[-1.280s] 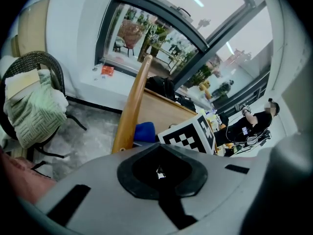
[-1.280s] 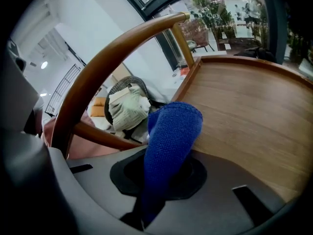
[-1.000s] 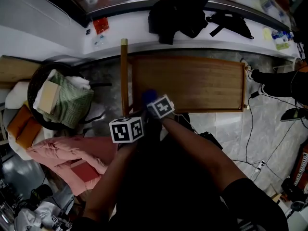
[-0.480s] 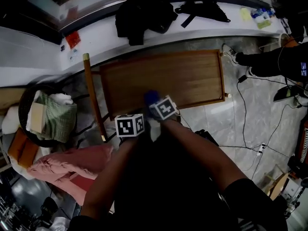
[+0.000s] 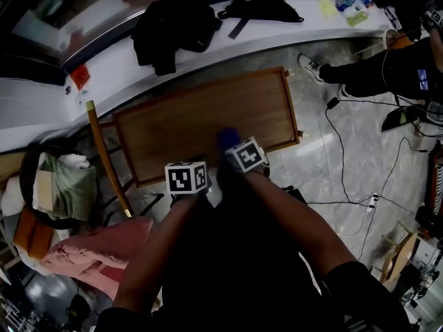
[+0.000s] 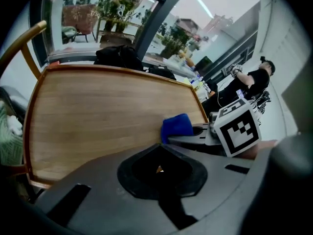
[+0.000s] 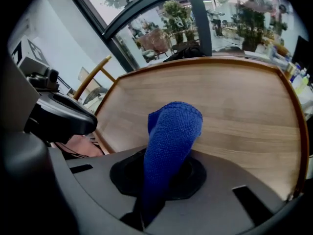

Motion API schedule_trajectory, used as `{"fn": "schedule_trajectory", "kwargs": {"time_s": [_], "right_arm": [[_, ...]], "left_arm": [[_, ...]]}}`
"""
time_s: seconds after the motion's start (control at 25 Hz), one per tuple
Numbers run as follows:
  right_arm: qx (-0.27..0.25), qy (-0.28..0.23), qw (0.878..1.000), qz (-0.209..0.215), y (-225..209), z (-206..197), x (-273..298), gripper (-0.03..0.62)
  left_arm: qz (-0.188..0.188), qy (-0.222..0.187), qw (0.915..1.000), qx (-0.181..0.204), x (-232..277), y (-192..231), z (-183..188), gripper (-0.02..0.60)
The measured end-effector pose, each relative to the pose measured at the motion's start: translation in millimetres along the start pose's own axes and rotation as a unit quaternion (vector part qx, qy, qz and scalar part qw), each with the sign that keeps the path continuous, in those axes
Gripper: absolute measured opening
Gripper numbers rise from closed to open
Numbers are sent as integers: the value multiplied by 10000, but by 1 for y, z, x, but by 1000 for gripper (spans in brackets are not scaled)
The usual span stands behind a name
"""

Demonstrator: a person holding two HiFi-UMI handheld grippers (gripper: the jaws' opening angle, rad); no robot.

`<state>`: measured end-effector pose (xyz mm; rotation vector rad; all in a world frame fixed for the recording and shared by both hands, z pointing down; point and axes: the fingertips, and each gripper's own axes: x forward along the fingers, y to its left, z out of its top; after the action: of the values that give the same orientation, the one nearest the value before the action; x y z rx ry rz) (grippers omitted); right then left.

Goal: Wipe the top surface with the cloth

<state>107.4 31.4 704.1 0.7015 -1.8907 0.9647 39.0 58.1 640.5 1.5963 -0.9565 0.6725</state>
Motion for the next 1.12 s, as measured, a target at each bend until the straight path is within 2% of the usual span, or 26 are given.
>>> {"fn": "schedule_trajectory", "kwargs": {"time_s": [0.32,0.68,0.88,1.12], "right_arm": [[352,-157,9979,-529,-85,-21,-45,48],[471,-114,9944,-941,-146,-35,-82,48],[564,-34,9911,-1205,-170,-47,-97,48],[649,-20,9875,-1435,-178,-49,-102,48]], "left_arm": [[-107,50,9999,41,29,-39,12,9],[-321,79,9992,203,64,-87,32,9],[-394,56,9988,293,73,-103,41,9],[-423,12,9985,340,76,-109,43,9]]}}
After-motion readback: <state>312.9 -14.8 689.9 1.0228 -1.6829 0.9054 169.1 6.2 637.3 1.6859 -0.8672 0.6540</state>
